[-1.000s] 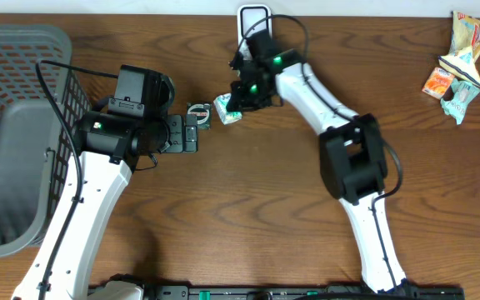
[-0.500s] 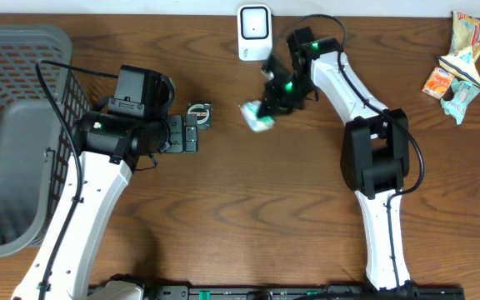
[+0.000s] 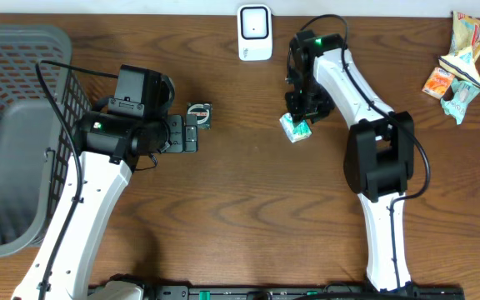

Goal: Scan the item barcode

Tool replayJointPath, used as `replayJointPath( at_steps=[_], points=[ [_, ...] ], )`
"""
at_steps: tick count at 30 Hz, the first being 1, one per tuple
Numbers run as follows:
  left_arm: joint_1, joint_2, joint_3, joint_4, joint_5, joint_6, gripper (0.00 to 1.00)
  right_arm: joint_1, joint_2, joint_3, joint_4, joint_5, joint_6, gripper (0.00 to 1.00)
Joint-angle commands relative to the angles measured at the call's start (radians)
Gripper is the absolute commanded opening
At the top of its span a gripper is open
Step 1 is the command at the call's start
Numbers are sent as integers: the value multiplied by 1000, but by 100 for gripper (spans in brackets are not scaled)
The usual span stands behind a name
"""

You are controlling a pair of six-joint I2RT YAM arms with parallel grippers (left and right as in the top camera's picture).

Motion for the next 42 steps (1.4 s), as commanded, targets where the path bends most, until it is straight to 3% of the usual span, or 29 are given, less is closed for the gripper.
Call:
replayJointPath(
  at_steps=[1,4,7,12,19,22,27,34,38,40,42],
  points=[
    [1,-6,11,0,-5,6,98,6,-130,27,-9,-36,31,42],
    [1,-6,11,0,-6,6,98,26,-173,27,-42,-153,30,39],
    [1,-6,11,0,-5,6,97,60,-176,26,-75,-167,8,25],
    [1,-7,11,0,-5,6,98,124,-140,-5,-60,-101,-14,21],
    [1,-6,11,0,-5,6,98,191,-90,-80,-39,174,163,24],
    [1,-6,11,0,-5,6,98,190,-89,-152,15,204,178,29],
    [1,-6,11,0,-5,6,98,142,-89,-280,126,258,194,25],
    [1,-7,11,0,-5,6,98,34,-92,-226,154,487,248,28],
    [1,-6,11,0,-5,6,98,-26,-92,-84,141,378,248,29],
    [1,-7,11,0,-5,6,98,-43,-92,-22,125,238,248,40],
    [1,-6,11,0,-5,6,98,-52,-92,11,119,99,248,41]
  ],
)
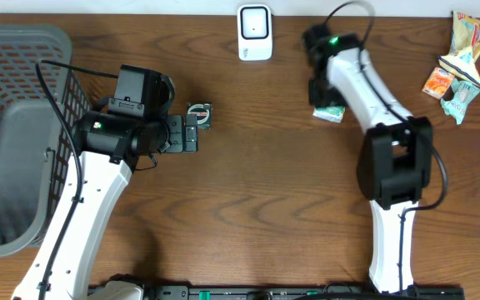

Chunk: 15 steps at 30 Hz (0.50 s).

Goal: Scan the item barcode

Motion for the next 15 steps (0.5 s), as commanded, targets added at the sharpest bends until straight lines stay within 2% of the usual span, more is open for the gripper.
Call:
replayJointPath(
  at_steps=[1,2,4,8,14,15],
  points=[
    [1,-6,11,0,-5,6,98,-2,-1,64,-5,-281,15,40],
    [1,-6,11,0,-5,6,98,-3,-1,62,7,-372,15,40],
    [1,-6,11,0,-5,6,98,-1,1,46,32,-404,17,33],
    [1,-6,11,0,-5,6,98,5,1,-14,108,-344,53,23],
    [1,-6,11,0,-5,6,98,7,1,-150,233,-273,53,14],
    [1,-6,11,0,-5,6,98,4,1,-171,235,-266,53,10]
  ],
)
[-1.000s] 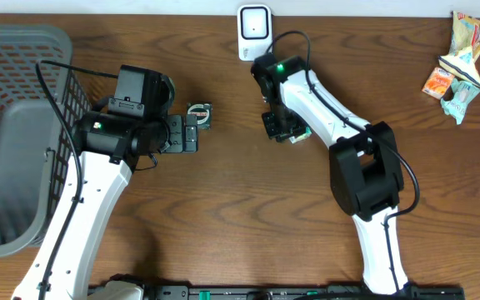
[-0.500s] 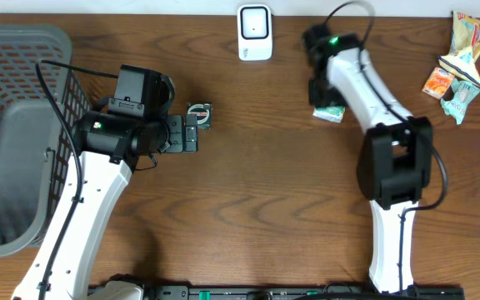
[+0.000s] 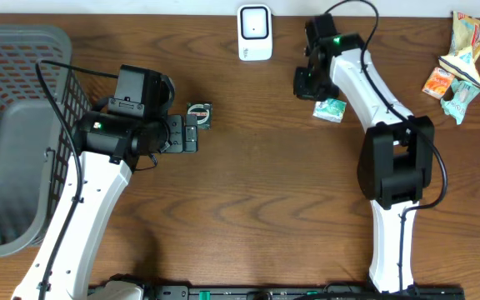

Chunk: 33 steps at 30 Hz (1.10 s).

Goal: Scan the item barcode

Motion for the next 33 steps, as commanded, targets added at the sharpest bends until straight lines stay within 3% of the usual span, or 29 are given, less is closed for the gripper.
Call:
replayJointPath(
  at_steps=[1,3,13,14,17,21,27,29,33],
  points=[
    [1,-6,11,0,-6,6,98,-3,2,-76,6,55,16,6],
    [1,-6,11,0,-6,6,98,-9,2,-106,-3,101,17,1],
    [1,-6,11,0,-6,6,97,-20,-71,-50,-287,351,69,3],
    [1,-6,11,0,-6,6,97,-22,-97,-43,-296,382,68,6],
    [1,-6,11,0,-6,6,98,-37,-137,-43,-272,393,68,49],
    [1,-7,11,0,-6,6,98,-92,-146,-43,-199,238,68,70],
    [1,-7,11,0,-6,6,97,-227,-122,-80,-127,-113,68,71],
    [1,-6,11,0,-6,6,98,-289,-119,-146,-51,-299,68,62],
    [1,-7,11,0,-6,6,98,-345,-119,-274,103,-521,100,54]
  ],
)
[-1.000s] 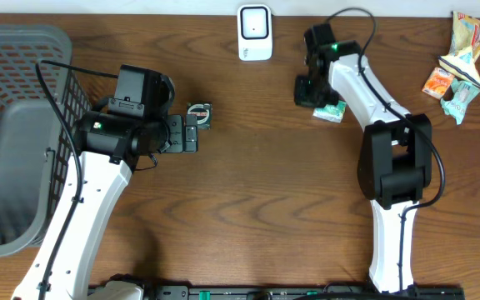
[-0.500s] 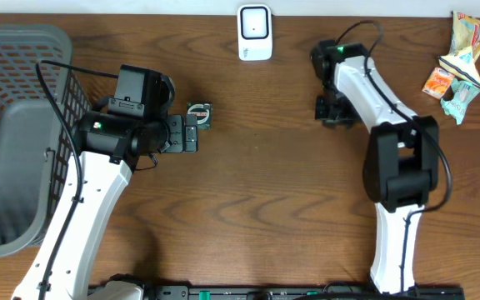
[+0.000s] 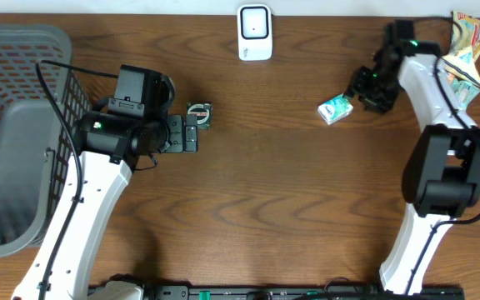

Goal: Scan the item barcode

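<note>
A small green and white packet [image 3: 336,109] lies flat on the table, right of centre. My right gripper [image 3: 357,95] sits just right of it, fingers pointing at its right end, open and holding nothing. The white barcode scanner [image 3: 255,32] stands at the back edge, centre. At the left, my left gripper [image 3: 192,133] rests open, and a small dark square item [image 3: 199,113] lies on the table just beyond its upper finger.
A grey mesh basket [image 3: 15,50] fills the left side. Several snack packets [image 3: 459,60] are heaped at the back right corner, close behind the right arm. The wooden table [image 3: 257,192] runs to the front edge.
The right arm has swung from the packet's upper left side to its right side. The green packet has turned slightly and sits a little further right. The left arm is unchanged.
The right gripper first held the green packet lower down, left of where it lies now. Then it was over the packet further right, nearer the scanner. Then the packet lay free with the gripper beside it, and now the gripper is on its other side.
</note>
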Tool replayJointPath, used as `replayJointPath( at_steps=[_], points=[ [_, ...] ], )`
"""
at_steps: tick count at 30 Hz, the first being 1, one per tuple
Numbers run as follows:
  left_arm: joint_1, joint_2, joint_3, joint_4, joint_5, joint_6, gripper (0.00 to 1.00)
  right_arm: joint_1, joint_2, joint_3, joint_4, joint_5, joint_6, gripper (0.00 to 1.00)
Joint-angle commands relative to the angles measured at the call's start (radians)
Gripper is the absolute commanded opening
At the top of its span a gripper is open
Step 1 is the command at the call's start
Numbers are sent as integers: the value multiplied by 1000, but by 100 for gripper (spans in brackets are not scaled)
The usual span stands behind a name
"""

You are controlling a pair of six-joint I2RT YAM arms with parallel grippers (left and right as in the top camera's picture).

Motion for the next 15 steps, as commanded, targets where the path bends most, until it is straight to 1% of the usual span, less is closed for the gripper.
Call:
replayJointPath(
  at_steps=[1,5,10,12,15],
  points=[
    [1,-6,11,0,-5,6,98,-31,13,-116,90,-309,55,52],
    [1,-7,11,0,-6,6,98,-40,13,-239,249,-404,111,49],
    [1,-7,11,0,-5,6,98,-37,13,-283,308,-386,156,48],
    [1,-6,11,0,-5,6,98,-38,13,-288,320,-336,155,45],
    [1,-6,11,0,-5,6,98,-33,13,-288,320,-230,155,45]
  ],
)
